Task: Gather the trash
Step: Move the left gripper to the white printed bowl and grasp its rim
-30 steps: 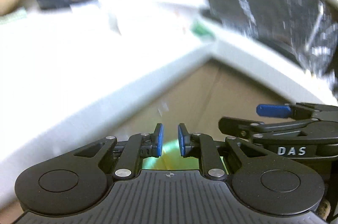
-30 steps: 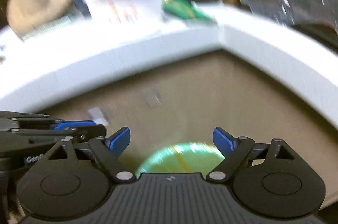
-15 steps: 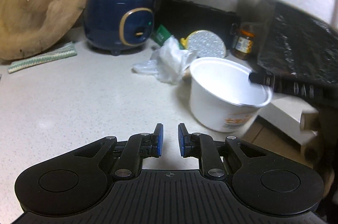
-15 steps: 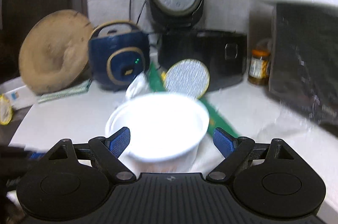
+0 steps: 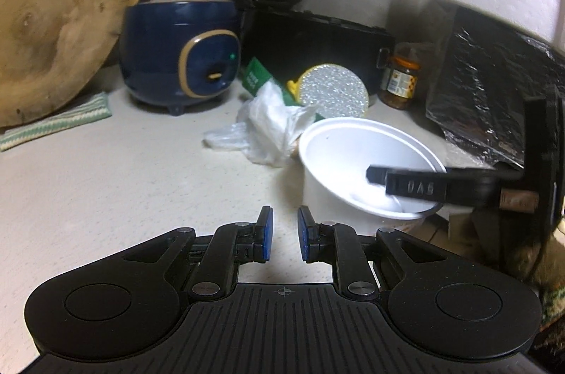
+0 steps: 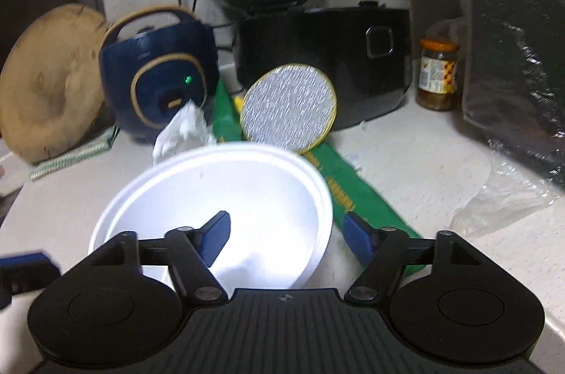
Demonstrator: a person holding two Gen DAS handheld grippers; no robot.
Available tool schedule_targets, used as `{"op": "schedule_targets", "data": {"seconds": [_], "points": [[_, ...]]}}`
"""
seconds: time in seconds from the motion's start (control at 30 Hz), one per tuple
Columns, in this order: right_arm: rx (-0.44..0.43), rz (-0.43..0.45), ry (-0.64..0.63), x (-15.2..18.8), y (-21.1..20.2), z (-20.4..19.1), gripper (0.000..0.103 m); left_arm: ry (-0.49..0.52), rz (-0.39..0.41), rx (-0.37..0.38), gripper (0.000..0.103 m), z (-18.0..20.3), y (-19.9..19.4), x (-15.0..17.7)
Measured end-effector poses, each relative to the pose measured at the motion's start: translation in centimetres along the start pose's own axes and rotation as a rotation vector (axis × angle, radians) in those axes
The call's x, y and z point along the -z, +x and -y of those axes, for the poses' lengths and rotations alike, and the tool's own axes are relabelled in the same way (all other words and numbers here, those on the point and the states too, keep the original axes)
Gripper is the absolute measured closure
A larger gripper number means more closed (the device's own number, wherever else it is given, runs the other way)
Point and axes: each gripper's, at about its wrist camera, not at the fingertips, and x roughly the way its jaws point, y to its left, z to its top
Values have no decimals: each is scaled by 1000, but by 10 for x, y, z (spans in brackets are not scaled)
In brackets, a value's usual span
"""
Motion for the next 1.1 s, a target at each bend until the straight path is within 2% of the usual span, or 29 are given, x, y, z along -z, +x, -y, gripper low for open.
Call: {"op": "schedule_targets", "data": {"seconds": [0.1,0.3,0.43,0.67,0.83,0.97,1.1], "points": [[-64,-35,7,7,1,-2,45,6,-3,-1,85,2,4,-1],[-185,-85,17,11,7,-19,47,-1,4,-54,86,-8,2,-1],[-236,-89,-19,14,8,-37,47,-53,13,-79,86,-28,-6,-1],[-245,-97,-69,18,10,-61,48,-90,73,-107,86,-48,-28,-6],[-242,-99,-78,15,10,-69,48,-89,111,-88,86,-52,-40,-12],[-266,-101,-94,17,7,-77,48,-43,86,-104,86,-50,-35,-13],[-240,-47,-149,15,-5,-83,48,-20,52,-136,85,-53,-25,-10]]}}
